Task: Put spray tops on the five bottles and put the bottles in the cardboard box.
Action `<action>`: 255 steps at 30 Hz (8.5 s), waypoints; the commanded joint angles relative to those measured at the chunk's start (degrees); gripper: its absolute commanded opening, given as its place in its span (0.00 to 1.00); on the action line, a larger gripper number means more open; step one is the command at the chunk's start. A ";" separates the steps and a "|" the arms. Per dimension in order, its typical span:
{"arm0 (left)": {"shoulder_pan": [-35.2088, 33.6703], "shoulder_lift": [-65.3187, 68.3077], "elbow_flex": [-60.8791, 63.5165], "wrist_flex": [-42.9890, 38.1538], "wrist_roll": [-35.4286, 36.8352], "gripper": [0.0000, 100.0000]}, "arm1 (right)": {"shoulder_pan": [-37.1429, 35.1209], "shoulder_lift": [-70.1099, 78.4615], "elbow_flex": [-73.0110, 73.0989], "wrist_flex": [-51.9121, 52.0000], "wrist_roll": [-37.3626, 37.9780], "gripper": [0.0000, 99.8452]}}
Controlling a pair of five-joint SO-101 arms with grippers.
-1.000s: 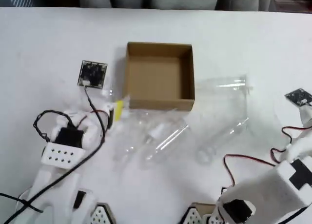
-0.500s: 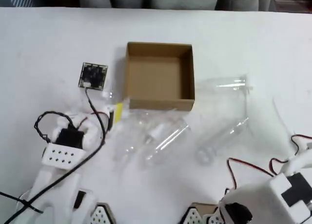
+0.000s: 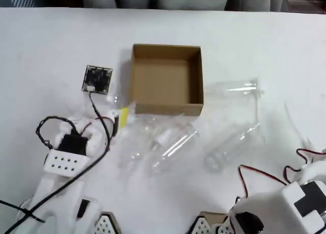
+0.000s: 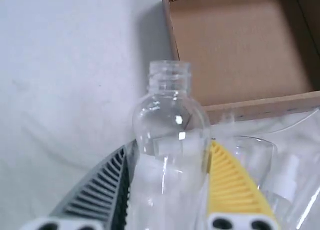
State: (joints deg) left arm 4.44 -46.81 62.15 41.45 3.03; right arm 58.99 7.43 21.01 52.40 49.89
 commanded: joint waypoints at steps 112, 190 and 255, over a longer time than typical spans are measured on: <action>0.57 -1.98 -0.53 -2.90 -2.37 0.05 | -17.19 49.10 -85.98 36.53 -41.76 0.01; 7.34 -54.29 19.52 -1.67 -2.37 0.05 | -98.24 -44.35 -0.79 -45.49 -48.44 0.02; 7.52 -54.29 20.48 -1.76 -2.02 0.05 | -95.69 -48.40 2.02 -44.26 -48.26 0.02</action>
State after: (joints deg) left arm 11.12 -100.35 83.08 41.80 1.36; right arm -38.59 -40.48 25.32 7.82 1.98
